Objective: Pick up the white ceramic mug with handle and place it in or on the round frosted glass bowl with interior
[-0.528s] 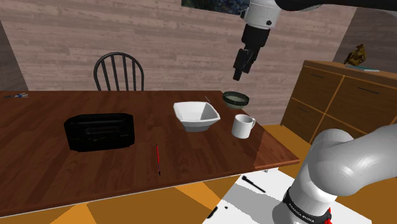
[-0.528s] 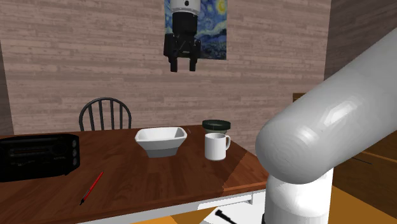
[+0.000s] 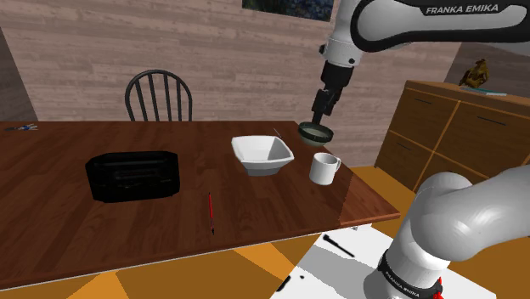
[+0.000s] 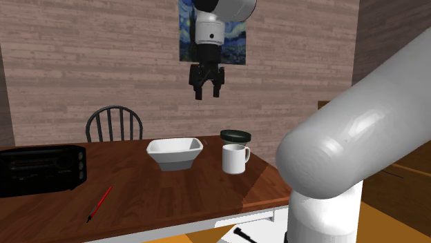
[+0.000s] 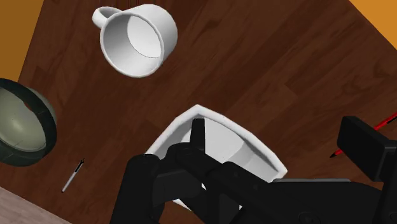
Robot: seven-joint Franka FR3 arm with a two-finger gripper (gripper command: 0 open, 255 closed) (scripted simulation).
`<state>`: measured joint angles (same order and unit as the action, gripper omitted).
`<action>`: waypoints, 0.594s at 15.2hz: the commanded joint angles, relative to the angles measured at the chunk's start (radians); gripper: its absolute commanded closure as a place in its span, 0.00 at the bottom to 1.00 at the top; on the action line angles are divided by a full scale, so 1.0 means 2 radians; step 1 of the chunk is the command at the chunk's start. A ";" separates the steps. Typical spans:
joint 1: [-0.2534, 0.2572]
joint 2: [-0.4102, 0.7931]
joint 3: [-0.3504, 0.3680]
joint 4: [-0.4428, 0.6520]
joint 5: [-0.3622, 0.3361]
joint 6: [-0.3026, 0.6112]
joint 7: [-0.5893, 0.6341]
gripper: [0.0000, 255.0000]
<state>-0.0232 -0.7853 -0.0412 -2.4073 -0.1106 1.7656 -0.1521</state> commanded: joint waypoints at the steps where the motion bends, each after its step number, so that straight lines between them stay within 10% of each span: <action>1: -0.005 0.009 -0.017 -0.021 -0.006 0.026 -0.012 0.00; 9: -0.028 0.068 -0.083 -0.084 -0.027 0.128 -0.060 0.00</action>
<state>-0.0735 -0.6597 -0.1931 -2.5585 -0.1603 1.9992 -0.2609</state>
